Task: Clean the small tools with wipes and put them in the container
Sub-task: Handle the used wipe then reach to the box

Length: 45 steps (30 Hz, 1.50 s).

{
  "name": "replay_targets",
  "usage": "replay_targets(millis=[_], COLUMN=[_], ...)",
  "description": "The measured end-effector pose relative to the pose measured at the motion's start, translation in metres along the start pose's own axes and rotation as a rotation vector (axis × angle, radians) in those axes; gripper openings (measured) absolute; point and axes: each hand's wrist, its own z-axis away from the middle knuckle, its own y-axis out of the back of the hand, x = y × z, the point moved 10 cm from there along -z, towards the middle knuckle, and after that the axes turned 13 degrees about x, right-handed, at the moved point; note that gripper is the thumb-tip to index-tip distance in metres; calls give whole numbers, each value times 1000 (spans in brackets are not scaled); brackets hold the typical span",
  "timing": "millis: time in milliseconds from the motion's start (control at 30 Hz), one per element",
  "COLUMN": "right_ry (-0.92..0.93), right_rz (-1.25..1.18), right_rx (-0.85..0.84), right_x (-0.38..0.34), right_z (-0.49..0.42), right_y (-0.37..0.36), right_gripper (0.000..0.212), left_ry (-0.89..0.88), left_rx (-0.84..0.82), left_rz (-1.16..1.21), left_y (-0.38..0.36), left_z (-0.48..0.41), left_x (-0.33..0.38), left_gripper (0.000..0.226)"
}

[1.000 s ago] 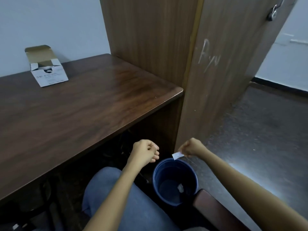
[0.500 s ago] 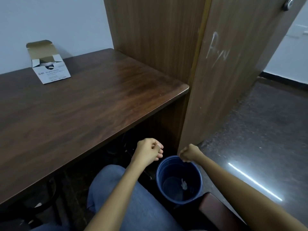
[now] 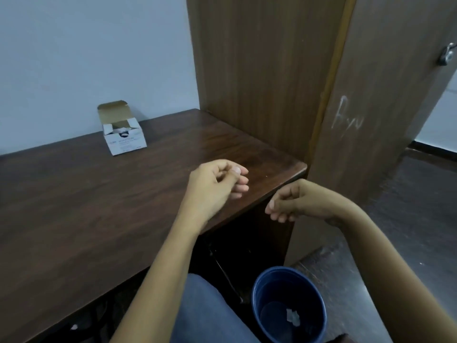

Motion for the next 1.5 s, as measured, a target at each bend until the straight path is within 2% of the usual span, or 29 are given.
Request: replay_targets(millis=[167, 300, 600, 733, 800, 933, 1067, 1133, 1300, 1500], right_ry=[234, 298, 76, 5, -20, -40, -29, -15, -14, -54], right_rz=[-87, -168, -434, -511, -516, -499, -484, -481, -456, -537], right_rx=[-17, -6, -18, 119, 201, 297, 303, 272, 162, 24], right_x=[-95, -142, -180, -180, -176, -169, -173, -178, -192, -209], right_z=[-21, -64, -208, -267, -292, -332, -361, -373, -396, -410], right_y=[-16, -40, -122, -148, -156, -170, -182, -188, -209, -229], right_gripper=[20, 19, 11, 29, 33, 39, 39, 47, 54, 60], left_ry=[-109, -104, -14, 32, 48, 27, 21, 11, -113, -137], left_rx=[178, 288, 667, 762, 794, 817, 780, 728, 647, 637], left_rz=[-63, -134, -219, -314, -339, -379, -441, -465, -588, -642], left_y=[72, 125, 242, 267, 274, 282, 288, 285, 273, 270], left_z=[-41, -72, -127, -147, -156, -175, -195, -204, -214, -218], left_x=[21, 18, -37, -73, -86, -103, -120, -123, -121, -120], left_gripper=[25, 24, 20, 13, 23, 42, 63, 72, 63, 56])
